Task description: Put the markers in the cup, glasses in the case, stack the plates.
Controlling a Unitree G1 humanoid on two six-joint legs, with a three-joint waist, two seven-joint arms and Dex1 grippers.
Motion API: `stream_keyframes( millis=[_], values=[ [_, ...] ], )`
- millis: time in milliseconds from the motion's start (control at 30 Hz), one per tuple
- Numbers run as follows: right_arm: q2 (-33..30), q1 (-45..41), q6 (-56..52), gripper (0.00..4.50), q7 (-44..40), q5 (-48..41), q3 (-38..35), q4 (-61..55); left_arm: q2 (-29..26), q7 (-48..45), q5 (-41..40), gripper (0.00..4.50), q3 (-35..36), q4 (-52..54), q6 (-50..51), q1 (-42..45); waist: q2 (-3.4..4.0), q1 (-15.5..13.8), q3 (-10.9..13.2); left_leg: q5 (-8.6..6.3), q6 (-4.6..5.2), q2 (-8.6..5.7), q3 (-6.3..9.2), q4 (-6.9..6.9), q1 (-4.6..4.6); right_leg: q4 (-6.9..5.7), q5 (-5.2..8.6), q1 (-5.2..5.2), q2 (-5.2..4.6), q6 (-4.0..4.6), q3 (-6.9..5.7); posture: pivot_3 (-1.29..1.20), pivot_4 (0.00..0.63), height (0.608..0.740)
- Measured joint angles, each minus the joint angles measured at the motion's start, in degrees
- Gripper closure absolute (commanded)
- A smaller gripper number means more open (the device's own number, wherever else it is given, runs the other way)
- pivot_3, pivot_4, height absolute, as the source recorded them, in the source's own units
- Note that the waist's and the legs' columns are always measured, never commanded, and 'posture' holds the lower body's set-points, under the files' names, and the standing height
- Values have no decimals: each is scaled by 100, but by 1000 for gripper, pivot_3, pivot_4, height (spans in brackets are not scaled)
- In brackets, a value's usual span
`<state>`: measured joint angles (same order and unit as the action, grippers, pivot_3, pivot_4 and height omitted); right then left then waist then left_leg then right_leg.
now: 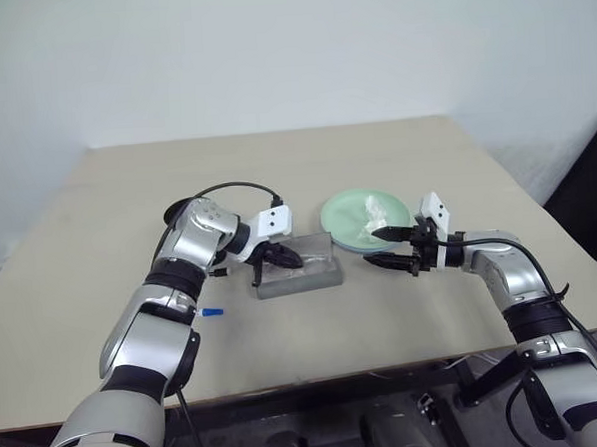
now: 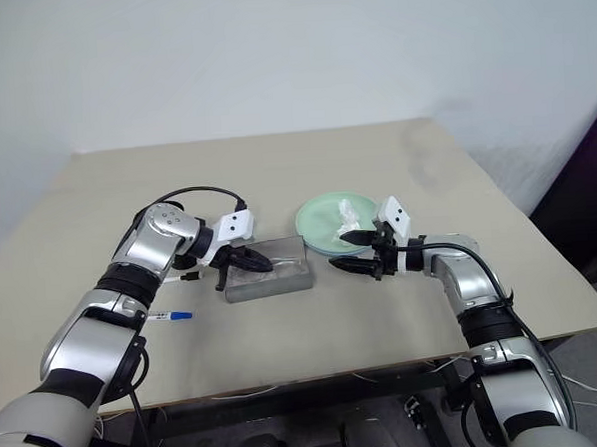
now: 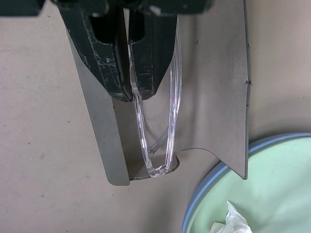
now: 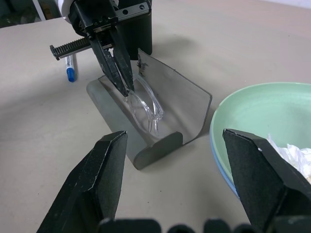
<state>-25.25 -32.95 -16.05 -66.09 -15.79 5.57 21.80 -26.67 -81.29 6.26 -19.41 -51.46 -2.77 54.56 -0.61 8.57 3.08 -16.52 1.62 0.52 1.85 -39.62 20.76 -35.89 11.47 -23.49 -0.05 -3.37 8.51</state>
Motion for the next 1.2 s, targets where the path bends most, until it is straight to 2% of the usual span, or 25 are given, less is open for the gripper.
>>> stream_keyframes(
  millis=[1067,1200],
  values=[
    [30,-1,2,1100,16,2,12,1,18,166,37,4489,34,0,58,-111,0,0,0,0,0,0,2,-2,-2,-2,0,2,0,0,-2,0,0,740],
    [76,-1,4,1100,16,3,16,2,18,154,30,3542,37,0,163,-133,0,1,0,0,0,0,2,-2,-2,-3,0,2,0,0,-2,0,0,740]
  ],
)
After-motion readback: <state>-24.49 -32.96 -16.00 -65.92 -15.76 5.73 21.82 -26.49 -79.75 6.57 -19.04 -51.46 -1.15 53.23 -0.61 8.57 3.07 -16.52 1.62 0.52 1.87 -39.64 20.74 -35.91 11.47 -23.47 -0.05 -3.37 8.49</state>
